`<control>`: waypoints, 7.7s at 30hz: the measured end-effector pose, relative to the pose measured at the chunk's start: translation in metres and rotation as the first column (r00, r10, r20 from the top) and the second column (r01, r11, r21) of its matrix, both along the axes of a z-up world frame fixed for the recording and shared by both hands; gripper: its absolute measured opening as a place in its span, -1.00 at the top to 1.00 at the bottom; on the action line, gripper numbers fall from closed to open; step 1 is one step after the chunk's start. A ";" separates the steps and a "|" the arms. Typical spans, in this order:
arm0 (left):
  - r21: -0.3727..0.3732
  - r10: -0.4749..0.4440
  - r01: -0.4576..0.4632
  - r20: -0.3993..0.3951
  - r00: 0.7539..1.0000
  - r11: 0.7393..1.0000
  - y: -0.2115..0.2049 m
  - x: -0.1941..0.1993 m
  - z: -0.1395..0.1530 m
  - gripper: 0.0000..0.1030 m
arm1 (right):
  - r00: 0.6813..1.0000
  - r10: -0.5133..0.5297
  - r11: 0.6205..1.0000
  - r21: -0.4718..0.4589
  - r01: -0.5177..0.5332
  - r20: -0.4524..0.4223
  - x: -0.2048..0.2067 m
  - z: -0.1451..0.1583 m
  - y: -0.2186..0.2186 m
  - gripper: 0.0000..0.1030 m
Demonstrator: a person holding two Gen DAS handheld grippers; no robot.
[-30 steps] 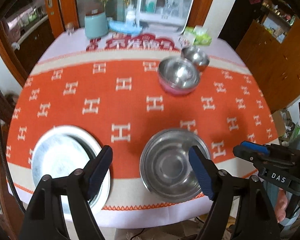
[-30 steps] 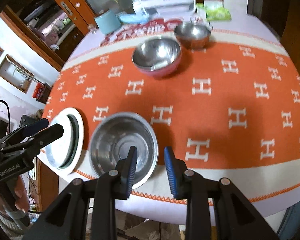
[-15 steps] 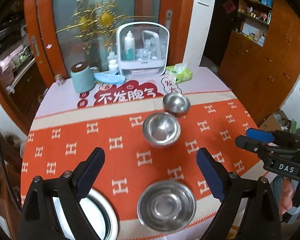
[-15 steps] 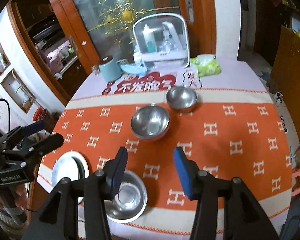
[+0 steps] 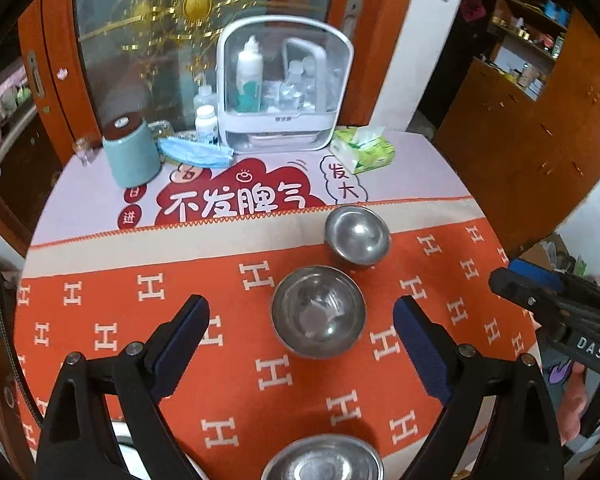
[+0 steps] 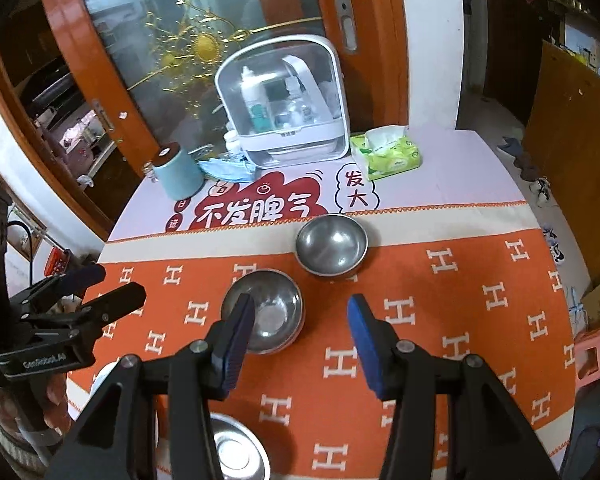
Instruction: Organize plates and bowls
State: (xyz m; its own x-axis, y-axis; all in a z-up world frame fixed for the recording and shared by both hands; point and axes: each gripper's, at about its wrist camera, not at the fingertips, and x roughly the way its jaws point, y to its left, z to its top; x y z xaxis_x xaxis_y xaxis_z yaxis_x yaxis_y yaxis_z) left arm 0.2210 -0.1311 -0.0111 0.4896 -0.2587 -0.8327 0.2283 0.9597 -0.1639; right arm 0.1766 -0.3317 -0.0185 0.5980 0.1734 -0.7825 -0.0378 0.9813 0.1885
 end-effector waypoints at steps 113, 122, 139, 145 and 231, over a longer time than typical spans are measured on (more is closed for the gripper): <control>0.043 -0.001 0.015 -0.292 0.956 0.999 0.030 -0.139 -0.110 0.85 | 0.920 0.120 0.991 0.103 -0.087 -0.373 -0.089 -0.119 0.071 0.86; 0.056 -0.009 0.031 -0.365 0.931 0.998 0.029 -0.161 -0.146 0.85 | 0.892 0.124 0.992 0.083 -0.097 -0.435 -0.103 -0.149 0.075 0.86; 0.088 -0.001 0.040 -0.408 0.913 0.995 0.028 -0.164 -0.174 0.85 | 0.866 0.137 0.990 0.049 -0.129 -0.481 -0.104 -0.173 0.084 0.86; 0.086 0.004 0.035 -0.417 0.909 0.996 0.028 -0.162 -0.179 0.83 | 0.863 0.139 0.989 0.026 -0.145 -0.485 -0.104 -0.178 0.088 0.86; 0.069 -0.048 0.062 -0.191 0.980 0.996 -0.074 0.164 -0.132 -0.41 | 0.933 -0.205 0.963 0.109 0.246 -0.296 0.142 -0.141 -0.062 0.61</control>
